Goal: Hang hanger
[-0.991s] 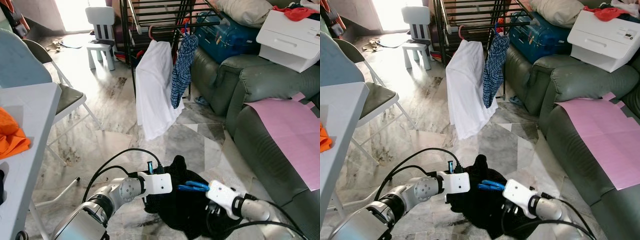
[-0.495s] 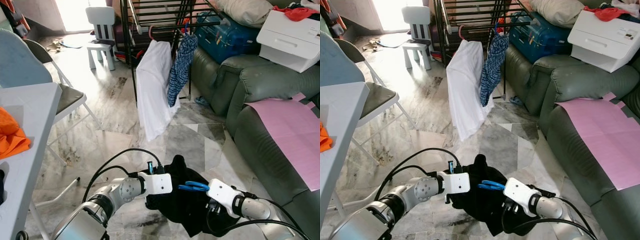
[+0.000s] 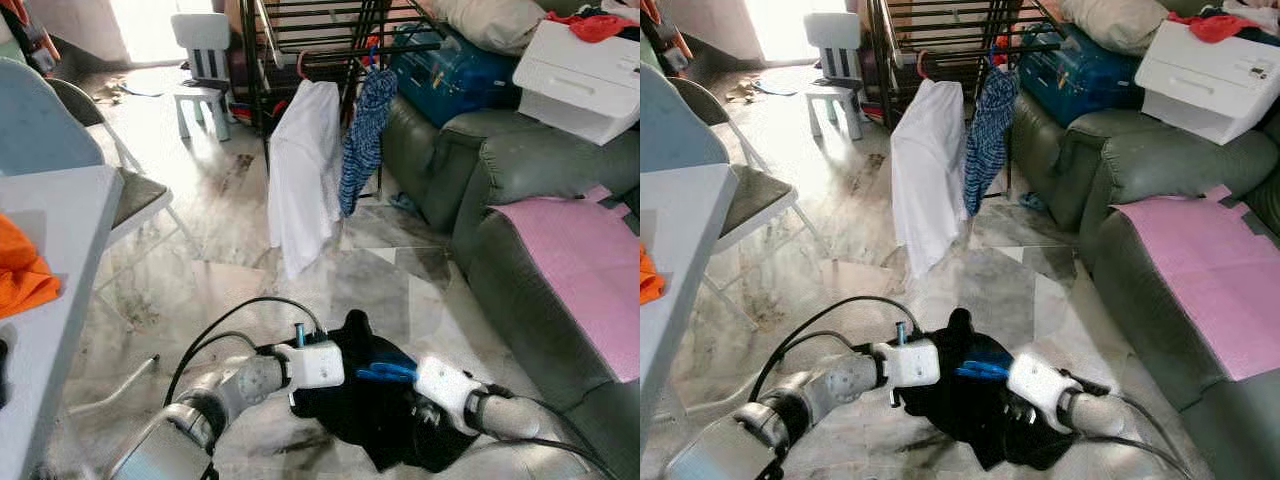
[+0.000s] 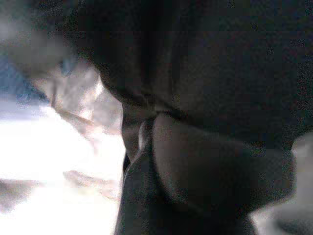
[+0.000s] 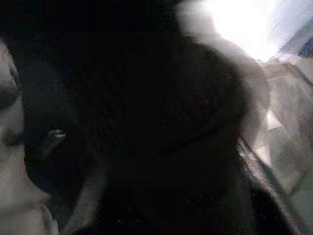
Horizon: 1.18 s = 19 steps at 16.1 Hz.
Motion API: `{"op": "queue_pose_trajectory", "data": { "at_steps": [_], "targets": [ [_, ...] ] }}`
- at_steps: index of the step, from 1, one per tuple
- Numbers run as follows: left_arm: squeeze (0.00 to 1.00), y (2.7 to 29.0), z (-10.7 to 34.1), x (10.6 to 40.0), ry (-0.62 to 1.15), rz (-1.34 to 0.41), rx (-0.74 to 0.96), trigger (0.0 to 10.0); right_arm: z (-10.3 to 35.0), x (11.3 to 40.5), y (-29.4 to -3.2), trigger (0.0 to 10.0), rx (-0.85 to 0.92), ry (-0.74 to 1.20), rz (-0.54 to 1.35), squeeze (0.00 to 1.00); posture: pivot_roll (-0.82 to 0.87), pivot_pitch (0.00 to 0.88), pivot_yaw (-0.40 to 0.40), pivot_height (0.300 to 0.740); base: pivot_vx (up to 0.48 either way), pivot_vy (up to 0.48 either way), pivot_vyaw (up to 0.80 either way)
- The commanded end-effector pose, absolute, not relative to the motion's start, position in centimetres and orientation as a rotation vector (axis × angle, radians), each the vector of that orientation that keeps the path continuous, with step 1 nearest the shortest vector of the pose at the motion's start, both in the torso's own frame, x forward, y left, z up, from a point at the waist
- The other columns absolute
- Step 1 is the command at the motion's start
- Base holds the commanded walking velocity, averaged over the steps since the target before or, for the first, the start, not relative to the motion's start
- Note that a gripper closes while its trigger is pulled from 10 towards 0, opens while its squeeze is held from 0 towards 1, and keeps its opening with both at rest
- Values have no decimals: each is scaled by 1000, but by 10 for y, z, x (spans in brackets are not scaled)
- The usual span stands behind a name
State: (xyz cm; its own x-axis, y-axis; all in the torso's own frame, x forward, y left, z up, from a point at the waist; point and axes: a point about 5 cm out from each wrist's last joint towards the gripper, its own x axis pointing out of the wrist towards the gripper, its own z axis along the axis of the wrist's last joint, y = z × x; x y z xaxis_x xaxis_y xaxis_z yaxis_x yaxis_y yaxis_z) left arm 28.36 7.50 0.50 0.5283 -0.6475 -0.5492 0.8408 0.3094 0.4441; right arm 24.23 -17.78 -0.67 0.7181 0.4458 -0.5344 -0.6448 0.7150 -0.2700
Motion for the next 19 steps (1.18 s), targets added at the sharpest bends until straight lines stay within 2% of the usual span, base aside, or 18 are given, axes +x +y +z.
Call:
{"op": "queue_pose_trajectory", "data": {
  "at_steps": [1, 9, 14, 15, 19],
  "targets": [
    [1000, 72, 11, 286, 279, -955, 603, 10000, -37, 220, -187, 0, -380, 626, 452, 0, -48, 0, -7, 740, 0, 0, 0],
    [1000, 70, 13, 287, 277, -967, 586, 10000, -39, 221, -186, 0, -376, 619, 425, 0, -60, 0, 2, 740, 0, 0, 0],
    [1000, 64, 15, 283, 255, -1080, 590, 10000, -42, 220, -194, 0, -408, 647, 404, 0, -66, 0, 2, 740, 0, 0, 0],
    [1000, 67, 14, 284, 285, -1056, 560, 10000, -45, 219, -196, 0, -390, 668, 363, 0, -66, 0, 2, 740, 0, 0, 0],
    [1000, 102, -4, 291, 516, -581, 235, 10000, -52, 216, -201, 0, -195, 710, 124, 0, -62, 0, -8, 740, 0, 0, 0]
  ]
}}
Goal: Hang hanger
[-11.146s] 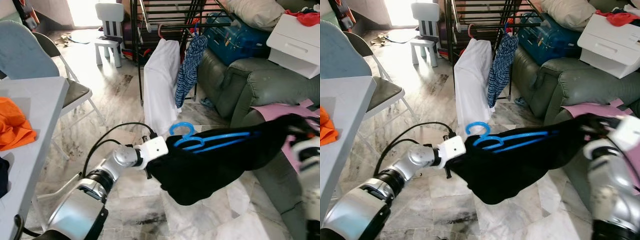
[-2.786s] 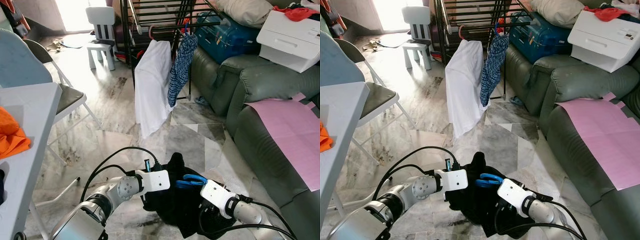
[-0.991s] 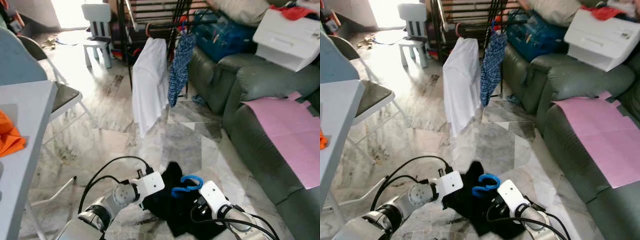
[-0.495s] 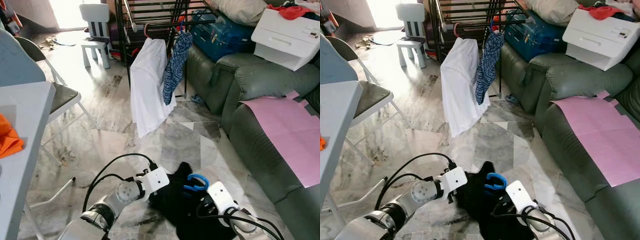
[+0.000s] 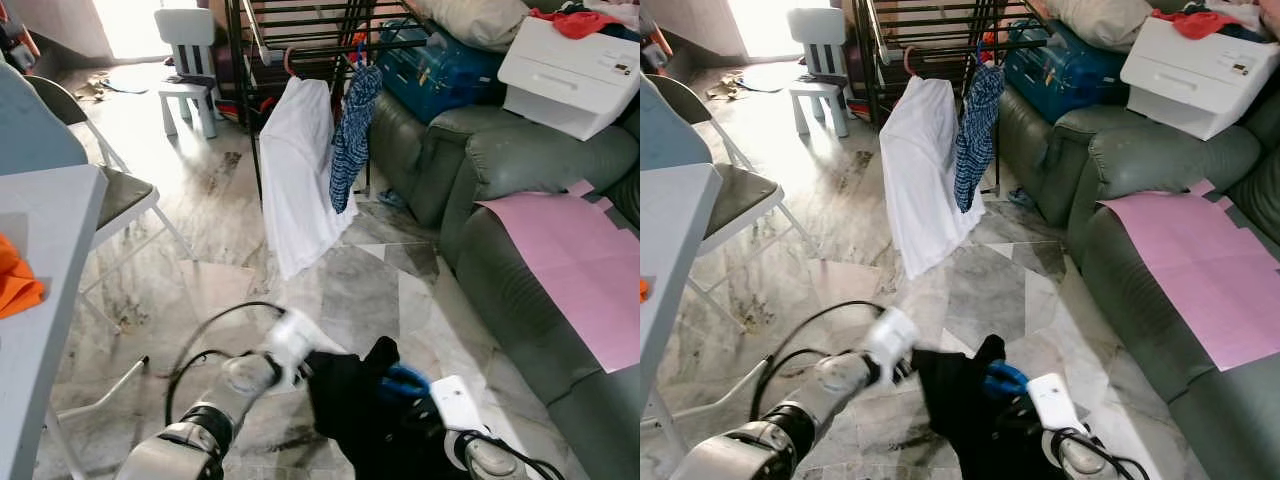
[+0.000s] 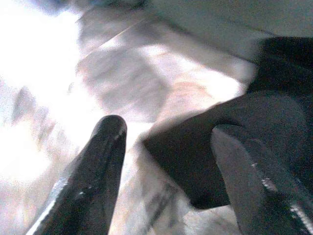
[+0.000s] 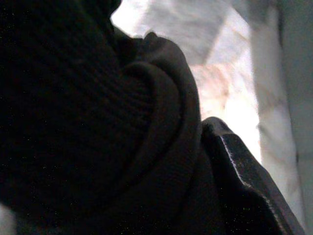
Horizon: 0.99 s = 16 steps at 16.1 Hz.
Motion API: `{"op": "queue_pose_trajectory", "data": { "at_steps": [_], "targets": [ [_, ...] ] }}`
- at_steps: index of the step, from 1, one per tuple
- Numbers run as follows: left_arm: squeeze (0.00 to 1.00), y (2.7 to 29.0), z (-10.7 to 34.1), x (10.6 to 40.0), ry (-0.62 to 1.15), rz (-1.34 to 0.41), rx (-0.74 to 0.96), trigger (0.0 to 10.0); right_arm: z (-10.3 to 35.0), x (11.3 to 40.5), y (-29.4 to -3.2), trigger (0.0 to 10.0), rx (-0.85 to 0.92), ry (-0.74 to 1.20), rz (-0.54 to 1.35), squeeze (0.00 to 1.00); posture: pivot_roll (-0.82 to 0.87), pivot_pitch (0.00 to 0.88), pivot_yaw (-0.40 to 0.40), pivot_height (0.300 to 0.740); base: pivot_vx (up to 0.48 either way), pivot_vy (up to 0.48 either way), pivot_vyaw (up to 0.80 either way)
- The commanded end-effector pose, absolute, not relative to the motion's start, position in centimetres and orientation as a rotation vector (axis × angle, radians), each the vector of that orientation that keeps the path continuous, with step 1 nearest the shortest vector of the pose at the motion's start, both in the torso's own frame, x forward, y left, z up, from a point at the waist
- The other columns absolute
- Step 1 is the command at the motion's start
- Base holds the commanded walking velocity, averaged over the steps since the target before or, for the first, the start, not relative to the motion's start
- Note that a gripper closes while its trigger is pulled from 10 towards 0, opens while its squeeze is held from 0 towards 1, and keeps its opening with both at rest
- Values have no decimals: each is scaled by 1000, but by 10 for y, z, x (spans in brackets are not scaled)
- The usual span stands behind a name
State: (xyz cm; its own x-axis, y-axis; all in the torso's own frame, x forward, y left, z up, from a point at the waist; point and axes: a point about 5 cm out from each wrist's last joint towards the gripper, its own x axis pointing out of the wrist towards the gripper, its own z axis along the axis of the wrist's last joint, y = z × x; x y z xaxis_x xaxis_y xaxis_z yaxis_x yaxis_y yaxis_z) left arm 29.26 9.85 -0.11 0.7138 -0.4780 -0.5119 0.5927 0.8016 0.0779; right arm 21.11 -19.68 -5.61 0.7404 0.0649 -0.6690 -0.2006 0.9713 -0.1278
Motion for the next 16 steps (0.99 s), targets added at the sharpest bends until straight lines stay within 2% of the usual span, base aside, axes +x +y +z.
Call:
{"op": "queue_pose_trajectory", "data": {
  "at_steps": [1, 4, 5, 6, 7, 8, 9, 12, 16],
  "targets": [
    [1000, 112, -10, 288, 563, -491, 212, 10000, -54, 215, -203, 0, -140, 719, 60, 0, -59, 0, -9, 740, 0, 0, 0],
    [1000, 134, -26, 277, 670, -288, 224, 10000, -63, 206, -207, 0, 41, 760, -123, 0, -36, 0, -29, 740, 0, 0, 0],
    [1000, 136, -31, 271, 710, -269, 196, 10000, -67, 200, -207, 0, 115, 783, -181, 0, -23, 0, -35, 740, 0, 0, 0],
    [957, 138, -35, 266, 727, -254, 185, 10000, -71, 196, -206, 7725, 150, 805, -207, 0, -16, 0, -38, 740, 0, 0, 0],
    [216, 138, -40, 261, 760, -225, 160, 10000, -74, 192, -205, 10000, 178, 827, -237, 0, -9, 0, -41, 740, 0, 0, 0],
    [82, 139, -42, 259, 776, -212, 147, 10000, -74, 192, -204, 10000, 189, 830, -245, 0, -6, 0, -42, 740, 0, 0, 0],
    [0, 140, -42, 259, 784, -197, 136, 10000, -75, 192, -203, 10000, 196, 835, -247, 0, -3, 0, -46, 740, 0, 0, 0],
    [0, 147, -42, 259, 786, -186, 175, 10000, -78, 190, -194, 10000, 175, 857, -211, 0, 6, 0, -51, 740, 0, 0, 0],
    [0, 153, -46, 253, 807, -185, 188, 10000, -77, 191, -196, 10000, 164, 842, -206, 0, -10, 0, -43, 740, 0, -344, 120]
  ]
}}
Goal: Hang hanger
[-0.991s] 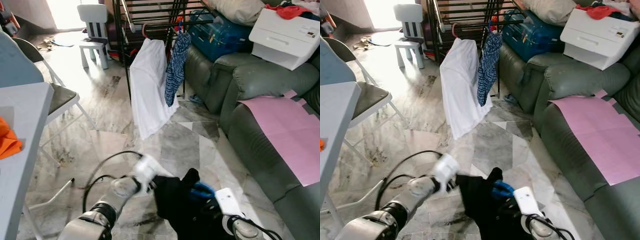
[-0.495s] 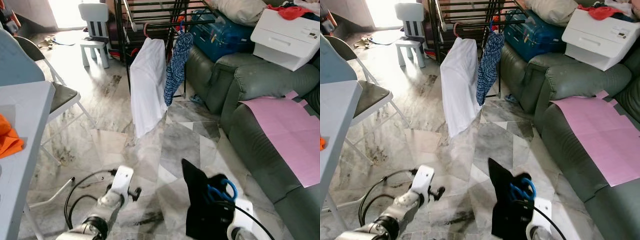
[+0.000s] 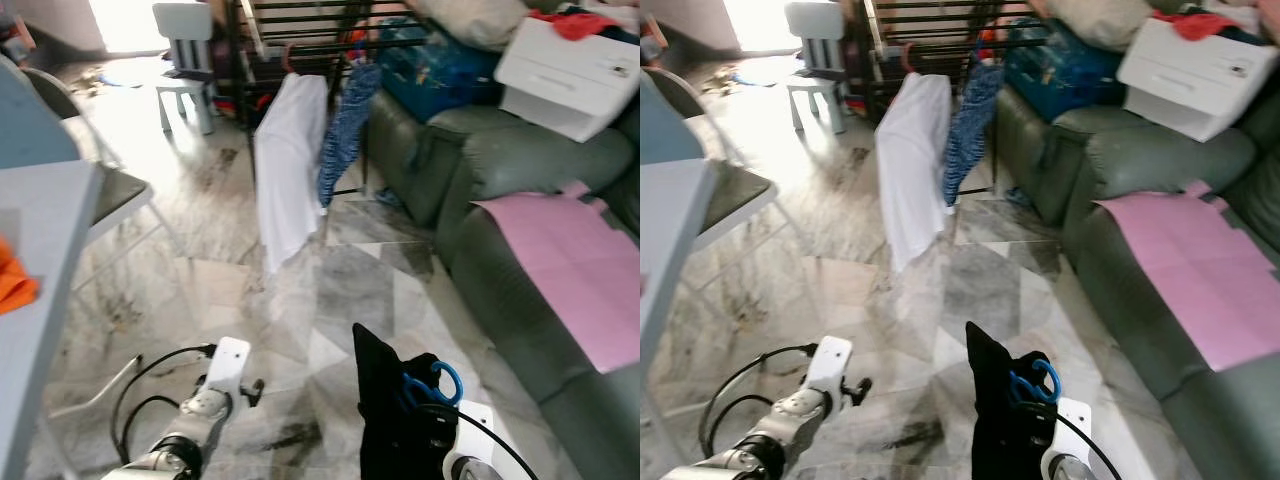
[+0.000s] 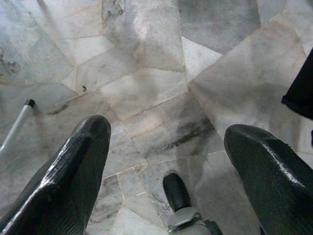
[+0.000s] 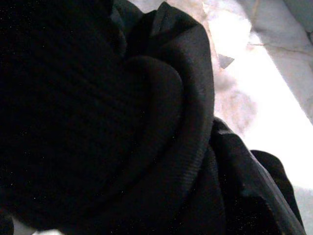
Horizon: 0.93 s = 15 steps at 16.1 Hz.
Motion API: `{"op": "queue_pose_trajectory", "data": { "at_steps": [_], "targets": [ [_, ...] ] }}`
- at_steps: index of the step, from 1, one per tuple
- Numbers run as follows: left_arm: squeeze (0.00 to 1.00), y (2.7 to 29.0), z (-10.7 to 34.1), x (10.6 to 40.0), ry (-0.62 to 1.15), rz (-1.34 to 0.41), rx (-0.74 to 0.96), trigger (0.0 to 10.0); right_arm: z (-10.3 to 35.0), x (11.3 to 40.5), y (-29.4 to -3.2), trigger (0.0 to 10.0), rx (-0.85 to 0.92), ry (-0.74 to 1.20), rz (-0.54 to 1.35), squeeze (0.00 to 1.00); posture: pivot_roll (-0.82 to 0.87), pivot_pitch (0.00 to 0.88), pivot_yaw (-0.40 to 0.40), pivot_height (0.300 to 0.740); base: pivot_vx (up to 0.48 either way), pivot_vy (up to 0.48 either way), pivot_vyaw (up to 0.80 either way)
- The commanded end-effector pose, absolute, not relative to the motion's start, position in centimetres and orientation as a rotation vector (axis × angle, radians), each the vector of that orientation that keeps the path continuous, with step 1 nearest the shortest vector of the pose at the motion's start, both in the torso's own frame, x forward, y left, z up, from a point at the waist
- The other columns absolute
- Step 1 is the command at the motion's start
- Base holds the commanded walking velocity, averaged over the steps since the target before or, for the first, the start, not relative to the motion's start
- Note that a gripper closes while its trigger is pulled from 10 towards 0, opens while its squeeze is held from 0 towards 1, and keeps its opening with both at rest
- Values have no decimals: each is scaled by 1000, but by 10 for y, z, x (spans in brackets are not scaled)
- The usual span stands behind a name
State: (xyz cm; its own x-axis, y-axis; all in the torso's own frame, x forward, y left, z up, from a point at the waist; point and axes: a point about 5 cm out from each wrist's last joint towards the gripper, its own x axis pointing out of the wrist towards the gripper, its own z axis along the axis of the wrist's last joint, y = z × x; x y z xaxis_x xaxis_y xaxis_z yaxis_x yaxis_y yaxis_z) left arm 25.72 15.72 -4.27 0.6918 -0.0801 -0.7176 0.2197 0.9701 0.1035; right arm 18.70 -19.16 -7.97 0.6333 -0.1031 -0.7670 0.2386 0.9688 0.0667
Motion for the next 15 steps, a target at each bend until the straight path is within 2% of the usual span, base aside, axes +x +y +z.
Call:
{"op": "queue_pose_trajectory", "data": {
  "at_steps": [1, 9, 12, 15],
  "targets": [
    [0, 152, -49, 250, 820, -191, 190, 10000, -77, 189, -196, 10000, 174, 840, -216, 0, -17, 0, -38, 740, 0, -420, 788],
    [0, 149, -52, 246, 840, -206, 222, 10000, -82, 180, -194, 10000, 170, 855, -214, 0, -41, 0, -20, 740, 0, -416, 560],
    [0, 149, -52, 245, 848, -196, 226, 10000, -83, 177, -196, 10000, 174, 861, -220, 0, -42, 0, -19, 740, 0, -373, 0],
    [0, 150, -54, 243, 862, -172, 207, 10000, -84, 174, -198, 10000, 193, 864, -234, 0, -40, 0, -21, 740, 0, 0, 0]
  ]
}}
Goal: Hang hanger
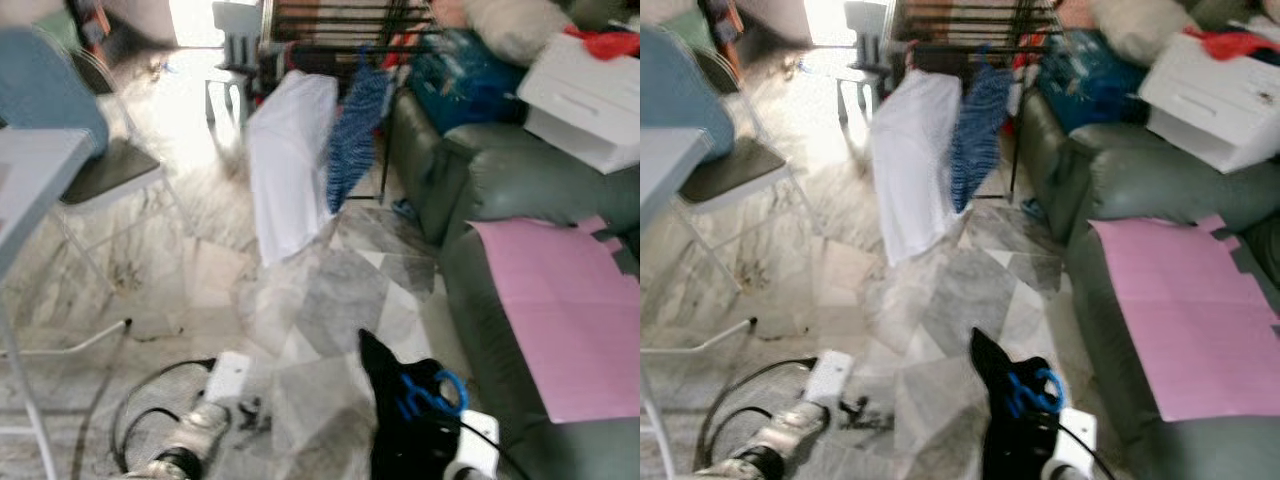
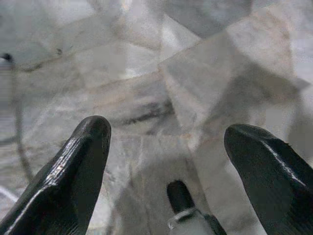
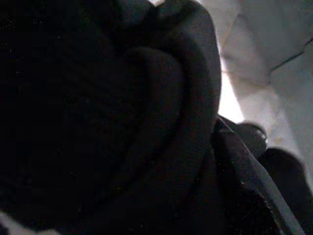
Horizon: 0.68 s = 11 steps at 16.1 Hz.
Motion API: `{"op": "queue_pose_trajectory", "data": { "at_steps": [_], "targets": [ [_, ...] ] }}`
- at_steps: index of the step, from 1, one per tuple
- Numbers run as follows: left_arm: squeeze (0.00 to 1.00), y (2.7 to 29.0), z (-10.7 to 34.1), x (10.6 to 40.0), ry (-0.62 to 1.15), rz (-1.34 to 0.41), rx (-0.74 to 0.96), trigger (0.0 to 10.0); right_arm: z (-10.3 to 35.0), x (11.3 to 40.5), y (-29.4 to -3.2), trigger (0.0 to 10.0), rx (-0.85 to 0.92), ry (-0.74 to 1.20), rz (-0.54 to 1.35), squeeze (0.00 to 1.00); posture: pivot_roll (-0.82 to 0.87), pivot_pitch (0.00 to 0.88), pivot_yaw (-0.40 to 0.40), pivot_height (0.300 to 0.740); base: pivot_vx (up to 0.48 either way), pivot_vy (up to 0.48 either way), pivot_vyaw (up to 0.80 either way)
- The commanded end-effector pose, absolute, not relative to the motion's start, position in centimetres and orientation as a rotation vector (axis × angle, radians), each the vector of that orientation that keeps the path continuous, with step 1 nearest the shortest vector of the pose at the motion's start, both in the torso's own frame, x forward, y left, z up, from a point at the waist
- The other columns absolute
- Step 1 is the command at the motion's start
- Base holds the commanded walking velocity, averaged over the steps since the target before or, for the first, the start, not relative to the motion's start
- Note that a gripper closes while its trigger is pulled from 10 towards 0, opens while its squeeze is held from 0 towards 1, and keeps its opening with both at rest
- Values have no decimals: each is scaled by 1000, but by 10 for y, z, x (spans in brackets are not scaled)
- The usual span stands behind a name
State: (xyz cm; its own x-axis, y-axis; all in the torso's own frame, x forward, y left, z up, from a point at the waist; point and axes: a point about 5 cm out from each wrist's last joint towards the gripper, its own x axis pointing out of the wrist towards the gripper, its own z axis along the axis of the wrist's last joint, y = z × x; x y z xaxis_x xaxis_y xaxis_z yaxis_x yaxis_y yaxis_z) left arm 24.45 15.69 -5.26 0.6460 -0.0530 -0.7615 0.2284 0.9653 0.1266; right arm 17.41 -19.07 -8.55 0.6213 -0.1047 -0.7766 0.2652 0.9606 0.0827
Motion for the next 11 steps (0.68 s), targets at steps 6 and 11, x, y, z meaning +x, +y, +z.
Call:
{"op": "queue_pose_trajectory", "data": {
  "at_steps": [6, 11],
  "targets": [
    [0, 150, -54, 243, 868, -212, 171, 10000, -85, 172, -201, 10000, 217, 866, -260, 0, -46, 0, -9, 740, 0, 0, 0],
    [0, 145, -50, 249, 850, -234, 167, 10000, -87, 163, -207, 10000, 231, 871, -305, 0, -65, 0, 2, 740, 243, 0, 0]
  ]
}}
